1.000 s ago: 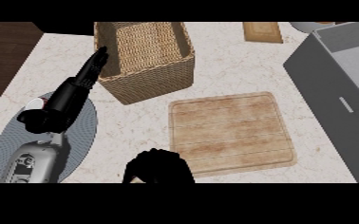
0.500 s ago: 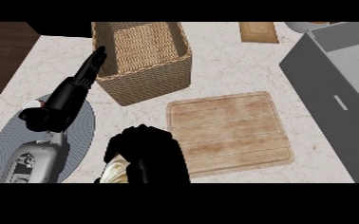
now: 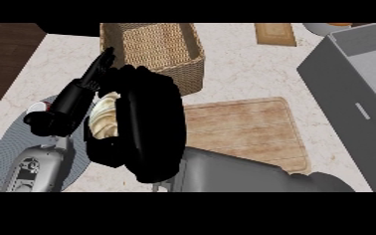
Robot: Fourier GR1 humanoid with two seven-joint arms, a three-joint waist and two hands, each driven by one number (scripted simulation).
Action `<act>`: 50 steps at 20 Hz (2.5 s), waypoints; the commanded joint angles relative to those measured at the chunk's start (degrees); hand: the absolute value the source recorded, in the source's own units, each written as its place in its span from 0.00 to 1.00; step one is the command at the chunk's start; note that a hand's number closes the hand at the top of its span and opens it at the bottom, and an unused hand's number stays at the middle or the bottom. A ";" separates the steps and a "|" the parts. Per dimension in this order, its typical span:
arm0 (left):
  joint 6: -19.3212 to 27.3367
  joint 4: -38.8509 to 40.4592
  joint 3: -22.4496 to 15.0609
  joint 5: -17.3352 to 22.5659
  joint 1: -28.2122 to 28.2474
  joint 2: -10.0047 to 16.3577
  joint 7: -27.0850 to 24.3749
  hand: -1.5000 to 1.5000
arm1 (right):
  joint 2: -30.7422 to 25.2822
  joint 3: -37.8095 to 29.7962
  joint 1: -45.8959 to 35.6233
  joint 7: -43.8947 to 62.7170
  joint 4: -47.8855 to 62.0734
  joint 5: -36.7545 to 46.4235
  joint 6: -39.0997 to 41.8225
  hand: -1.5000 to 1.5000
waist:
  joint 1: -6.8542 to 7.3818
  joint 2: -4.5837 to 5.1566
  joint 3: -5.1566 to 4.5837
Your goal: Pick the cupcake from the cutting board and place it in the basket
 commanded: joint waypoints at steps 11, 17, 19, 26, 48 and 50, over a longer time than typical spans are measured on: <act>0.70 1.91 -0.85 -0.70 -1.21 -1.64 1.68 0.50 | 0.61 -13.30 -20.18 8.78 26.12 -2.20 -11.93 1.00 | 0.03 1.00 -0.09; 0.59 1.55 -0.87 -1.25 0.18 -1.52 1.12 0.50 | 0.61 -13.87 -21.82 4.50 35.13 -8.34 -14.76 1.00 | -0.37 1.15 -0.04; 1.34 1.37 -0.82 -1.60 0.83 -2.10 0.67 0.50 | 0.62 -14.32 -21.86 1.96 36.25 -10.89 -15.13 1.00 | -1.23 0.99 0.00; -1.17 1.72 1.34 -0.29 1.65 0.39 -0.29 0.50 | 0.62 -8.76 -19.28 -2.51 43.34 -13.44 -24.84 1.00 | -1.39 0.95 0.01; -1.48 3.61 2.10 -0.66 1.07 -0.72 -1.63 0.50 | 0.63 -17.38 -21.25 -28.51 55.31 -24.05 -35.60 0.00 | -1.46 1.53 0.07; -2.47 -0.21 3.37 0.96 0.54 0.92 2.67 0.50 | 0.63 -20.92 -21.88 -30.08 53.18 -26.01 -37.72 0.00 | -1.81 1.20 0.14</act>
